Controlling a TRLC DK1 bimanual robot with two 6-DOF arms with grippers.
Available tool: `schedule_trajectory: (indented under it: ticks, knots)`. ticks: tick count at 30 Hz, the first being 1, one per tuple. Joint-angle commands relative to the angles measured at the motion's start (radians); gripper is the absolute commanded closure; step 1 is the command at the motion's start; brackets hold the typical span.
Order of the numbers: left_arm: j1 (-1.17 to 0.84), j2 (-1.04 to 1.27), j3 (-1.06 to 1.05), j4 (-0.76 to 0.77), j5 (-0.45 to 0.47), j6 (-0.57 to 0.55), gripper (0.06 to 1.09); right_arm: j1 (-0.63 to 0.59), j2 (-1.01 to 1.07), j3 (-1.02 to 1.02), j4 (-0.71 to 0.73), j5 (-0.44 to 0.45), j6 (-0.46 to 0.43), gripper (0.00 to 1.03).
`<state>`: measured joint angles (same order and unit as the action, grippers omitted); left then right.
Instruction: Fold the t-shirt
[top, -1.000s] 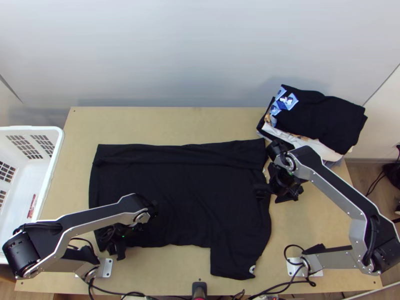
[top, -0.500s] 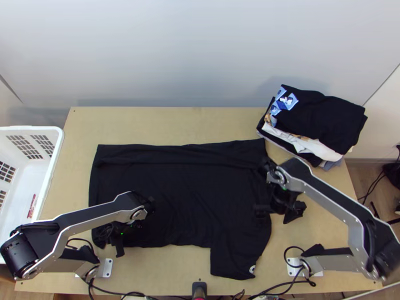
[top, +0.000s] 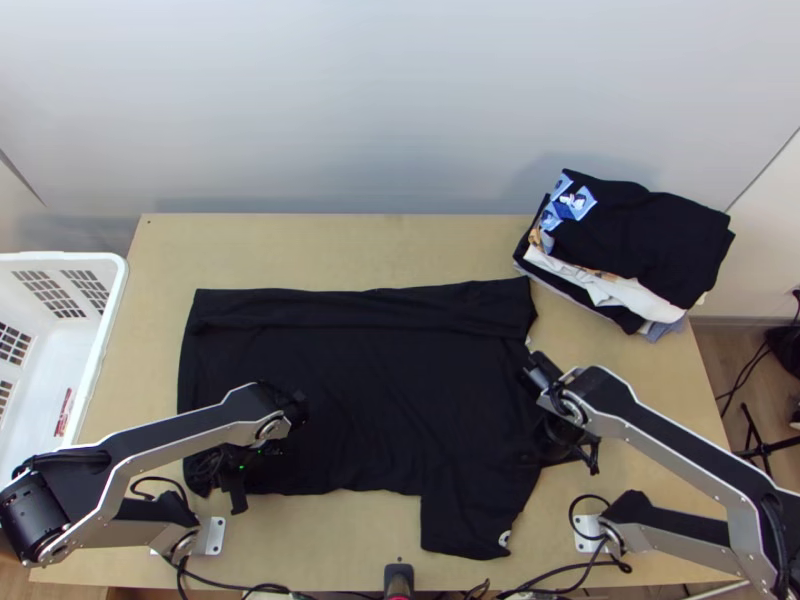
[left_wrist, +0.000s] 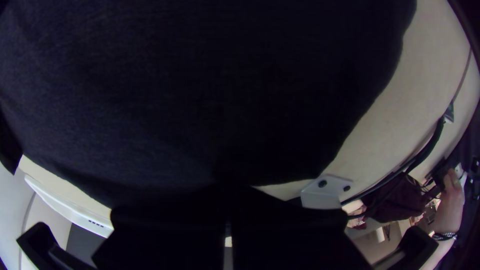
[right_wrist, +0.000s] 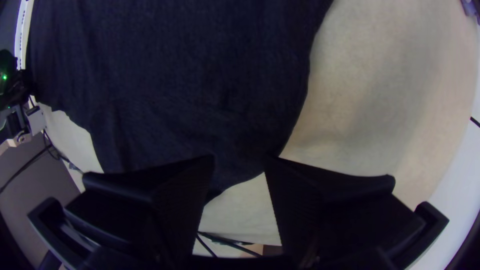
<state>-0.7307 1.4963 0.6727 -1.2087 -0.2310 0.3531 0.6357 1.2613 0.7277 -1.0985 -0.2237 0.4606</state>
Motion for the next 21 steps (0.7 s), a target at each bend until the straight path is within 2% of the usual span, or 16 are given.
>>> schedule_trajectory:
  ticks: [1,4,9,21]
  knots:
    - [0.01,-0.013,0.005,-0.014,-0.002,0.009,1.05,0.036,-0.013,-0.056,0.014,-0.017,0.029,0.59]
    - [0.013,-0.013,0.004,-0.014,-0.001,0.009,1.05,0.05,-0.016,-0.033,-0.06,-0.017,0.05,0.59]
    - [0.013,-0.011,0.007,-0.011,-0.001,0.01,1.05,0.09,-0.02,-0.04,-0.098,-0.017,0.148,0.58]
    - [0.017,-0.011,0.013,-0.017,-0.001,0.01,1.05,0.185,0.032,-0.065,0.002,-0.023,0.207,0.58]
